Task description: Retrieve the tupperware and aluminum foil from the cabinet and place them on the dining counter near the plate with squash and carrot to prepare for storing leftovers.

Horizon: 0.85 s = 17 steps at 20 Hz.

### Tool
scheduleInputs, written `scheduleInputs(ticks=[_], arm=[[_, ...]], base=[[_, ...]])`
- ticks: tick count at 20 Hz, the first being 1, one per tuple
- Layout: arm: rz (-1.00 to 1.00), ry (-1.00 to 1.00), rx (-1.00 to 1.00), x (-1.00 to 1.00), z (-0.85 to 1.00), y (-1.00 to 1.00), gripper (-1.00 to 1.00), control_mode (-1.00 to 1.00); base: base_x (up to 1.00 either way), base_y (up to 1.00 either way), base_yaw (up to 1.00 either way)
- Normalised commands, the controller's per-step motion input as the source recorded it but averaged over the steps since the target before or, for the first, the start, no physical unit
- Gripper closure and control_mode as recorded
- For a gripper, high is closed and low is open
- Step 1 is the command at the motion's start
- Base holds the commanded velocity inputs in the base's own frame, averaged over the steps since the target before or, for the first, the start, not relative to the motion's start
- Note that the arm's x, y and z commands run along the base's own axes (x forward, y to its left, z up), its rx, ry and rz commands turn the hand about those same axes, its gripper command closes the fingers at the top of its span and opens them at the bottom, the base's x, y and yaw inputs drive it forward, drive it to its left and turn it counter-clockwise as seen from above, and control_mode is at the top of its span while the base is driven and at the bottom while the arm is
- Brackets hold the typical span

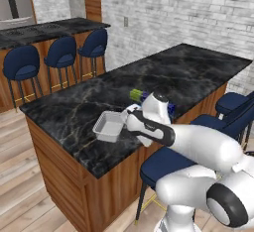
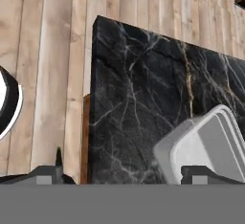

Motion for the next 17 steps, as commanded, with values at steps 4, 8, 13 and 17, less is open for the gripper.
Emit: scheduleInputs(ticks=[4, 8, 13, 17], arm=[[0.00, 0.00, 0.00, -0.54, 0.00, -0.65, -1.00, -1.00], [0.00, 0.00, 0.00, -0.45, 0.00, -0.76, -1.00, -1.00], [0.00, -0.01, 0.02, -0.56, 0.00, -0.79, -1.00, -1.00], [0.00, -0.02, 0.11, -0.54, 0.00, -0.93, -1.00, -1.00]], base=[[0.00, 0.00, 0.00], [0.00, 0.00, 0.00], [0.00, 0.00, 0.00], [0.00, 0.00, 0.00]])
